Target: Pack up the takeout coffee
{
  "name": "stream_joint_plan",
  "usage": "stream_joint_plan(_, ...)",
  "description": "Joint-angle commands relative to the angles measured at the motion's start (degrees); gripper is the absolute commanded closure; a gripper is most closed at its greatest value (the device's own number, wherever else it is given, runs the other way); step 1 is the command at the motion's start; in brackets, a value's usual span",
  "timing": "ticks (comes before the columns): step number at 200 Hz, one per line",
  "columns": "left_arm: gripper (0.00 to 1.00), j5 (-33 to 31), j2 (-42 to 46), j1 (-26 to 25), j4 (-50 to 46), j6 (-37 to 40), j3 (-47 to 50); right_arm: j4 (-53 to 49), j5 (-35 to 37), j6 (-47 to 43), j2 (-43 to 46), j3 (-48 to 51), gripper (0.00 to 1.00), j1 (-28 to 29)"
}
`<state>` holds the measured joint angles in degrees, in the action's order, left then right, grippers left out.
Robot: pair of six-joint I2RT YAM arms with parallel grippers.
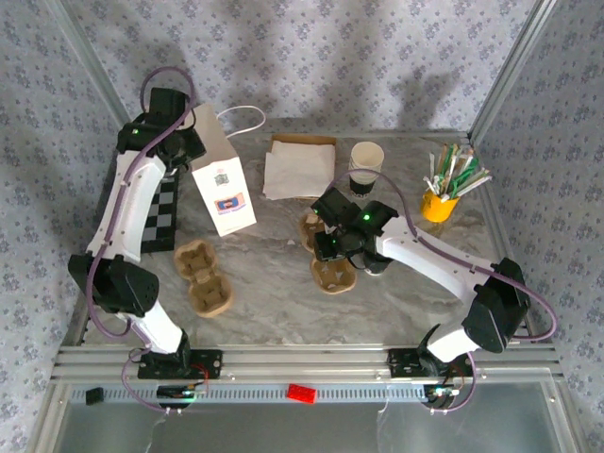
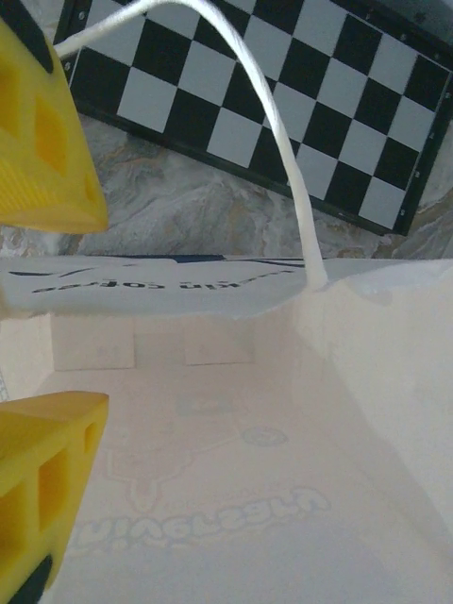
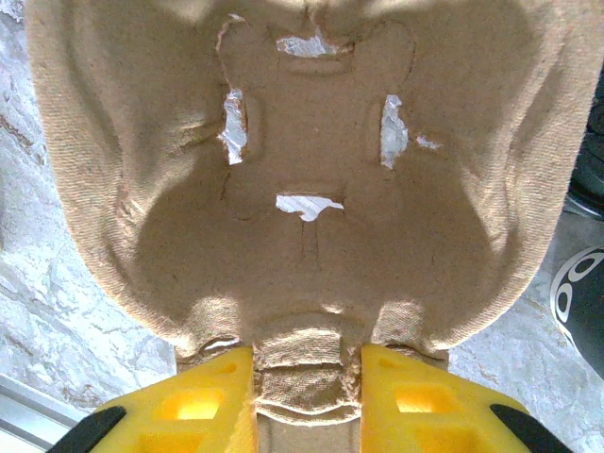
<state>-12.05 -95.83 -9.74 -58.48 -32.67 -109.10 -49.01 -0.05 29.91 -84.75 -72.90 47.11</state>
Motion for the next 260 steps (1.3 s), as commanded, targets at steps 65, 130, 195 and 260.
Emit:
stream_joint_plan(65,0.89,3.4,-0.2,0.4,-0.7,1.2,0.0,-2.1,-0.3,-1.4,2.0,-0.4,0.72,-0.7)
stream_joint_plan(130,1.00,8.6,6.8,-0.4,-5.4,2.5,3.1,-5.5,0.6,-1.9,5.2,-1.2,0.72,-1.4)
stream_joint_plan(195,1.00,7.7,15.7,-7.5,-8.8,0.2,9.6,-8.1,1.0,-1.7,11.5,1.7,0.71,-4.6)
stream_joint_plan(260,1.00,5.8,23.4,-20.0,-5.3,-10.0,16.9,-13.7,1.3,-0.1,14.9,1.4,0.71,-5.3)
